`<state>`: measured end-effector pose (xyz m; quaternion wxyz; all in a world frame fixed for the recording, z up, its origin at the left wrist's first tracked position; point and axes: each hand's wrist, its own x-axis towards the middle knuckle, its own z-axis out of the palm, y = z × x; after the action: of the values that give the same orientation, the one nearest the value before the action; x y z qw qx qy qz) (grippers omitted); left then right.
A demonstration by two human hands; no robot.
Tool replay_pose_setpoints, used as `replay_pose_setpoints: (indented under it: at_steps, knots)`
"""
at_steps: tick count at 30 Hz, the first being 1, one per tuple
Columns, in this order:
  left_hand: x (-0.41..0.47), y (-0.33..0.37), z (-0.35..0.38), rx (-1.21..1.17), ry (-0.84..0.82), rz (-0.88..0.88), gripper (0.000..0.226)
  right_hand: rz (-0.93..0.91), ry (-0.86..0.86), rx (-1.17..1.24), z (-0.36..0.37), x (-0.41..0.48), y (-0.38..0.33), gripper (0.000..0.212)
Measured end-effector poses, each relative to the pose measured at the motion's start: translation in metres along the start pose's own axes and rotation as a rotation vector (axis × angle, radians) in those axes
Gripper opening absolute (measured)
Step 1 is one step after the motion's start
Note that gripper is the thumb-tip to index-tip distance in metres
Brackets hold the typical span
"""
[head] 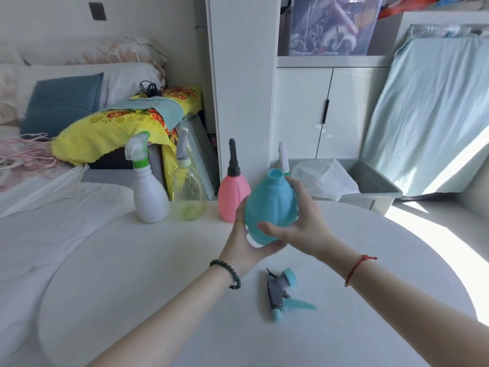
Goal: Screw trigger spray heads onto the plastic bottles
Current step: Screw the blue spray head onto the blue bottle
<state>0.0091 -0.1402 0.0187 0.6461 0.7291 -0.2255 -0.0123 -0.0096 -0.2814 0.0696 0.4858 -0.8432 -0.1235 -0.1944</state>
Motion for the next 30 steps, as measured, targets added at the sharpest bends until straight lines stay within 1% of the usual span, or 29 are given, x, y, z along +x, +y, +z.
replay_pose_setpoints:
  at_steps: [2, 3, 4, 5, 6, 7, 8, 9, 10, 12, 13, 15, 19, 20, 22, 24, 25, 27, 28, 29, 30]
  knots:
    - [-0.007, 0.008, -0.010, -0.035, -0.056, 0.039, 0.078, 0.008, -0.083, -0.014, 0.016, -0.008, -0.013, 0.086]
    - [-0.014, 0.012, -0.017, -0.096, -0.085, 0.015, 0.073, 0.024, -0.129, -0.014, 0.021, -0.012, -0.016, 0.087]
    - [-0.021, 0.013, -0.024, -0.136, -0.088, -0.023, 0.076, 0.048, -0.200, 0.005, 0.024, -0.016, -0.018, 0.088]
    - [-0.030, 0.011, -0.031, -0.121, -0.065, -0.035, 0.083, 0.073, -0.293, 0.022, 0.026, -0.020, -0.017, 0.086]
    - [-0.038, 0.007, -0.037, -0.108, 0.013, -0.096, 0.088, 0.087, -0.389, 0.006, 0.026, -0.023, -0.015, 0.081]
    - [-0.046, 0.001, -0.043, -0.013, 0.130, -0.115, 0.089, 0.084, -0.466, -0.061, 0.025, -0.027, -0.012, 0.074]
    - [-0.056, -0.005, -0.050, 0.073, 0.177, -0.116, 0.089, 0.076, -0.519, -0.173, 0.023, -0.030, -0.007, 0.065]
    - [-0.063, -0.010, -0.057, 0.156, 0.183, -0.095, 0.088, 0.074, -0.564, -0.307, 0.021, -0.035, -0.001, 0.060]
    - [-0.070, -0.015, -0.063, 0.180, 0.193, -0.097, 0.088, 0.083, -0.615, -0.446, 0.019, -0.039, 0.005, 0.057]
    - [-0.080, -0.021, -0.071, 0.177, 0.200, -0.147, 0.089, 0.100, -0.728, -0.678, 0.015, -0.048, 0.017, 0.056]
    - [-0.083, -0.022, -0.073, 0.172, 0.191, -0.163, 0.089, 0.092, -0.773, -0.758, 0.014, -0.053, 0.022, 0.052]
    - [-0.089, -0.025, -0.071, 0.177, 0.186, -0.179, 0.089, 0.067, -0.776, -0.829, 0.012, -0.062, 0.030, 0.044]
    - [-0.092, -0.030, -0.069, 0.181, 0.193, -0.174, 0.090, 0.016, -0.657, -0.848, 0.006, -0.067, 0.037, 0.040]
    - [-0.093, -0.030, -0.068, 0.171, 0.188, -0.171, 0.090, 0.004, -0.594, -0.807, 0.005, -0.064, 0.034, 0.039]
    - [-0.093, -0.030, -0.068, 0.151, 0.167, -0.163, 0.091, -0.016, -0.351, -0.598, 0.002, -0.052, 0.013, 0.035]
    - [-0.092, -0.032, -0.068, 0.109, 0.156, -0.155, 0.090, -0.028, -0.081, -0.263, -0.004, -0.032, -0.023, 0.031]
    - [-0.092, -0.032, -0.067, 0.094, 0.150, -0.150, 0.090, -0.030, -0.002, -0.042, -0.008, -0.023, -0.043, 0.028]
    - [-0.093, -0.034, -0.066, 0.071, 0.150, -0.128, 0.088, -0.024, 0.031, 0.444, -0.016, -0.008, -0.082, 0.023]
    - [-0.093, -0.036, -0.065, 0.066, 0.153, -0.118, 0.088, -0.029, 0.028, 0.617, -0.019, -0.002, -0.097, 0.019]
    - [-0.093, -0.036, -0.065, 0.064, 0.157, -0.113, 0.087, -0.041, 0.026, 0.711, -0.019, 0.004, -0.110, 0.016]
    - [-0.094, -0.036, -0.065, 0.061, 0.161, -0.110, 0.087, -0.054, 0.026, 0.749, -0.016, 0.007, -0.120, 0.014]
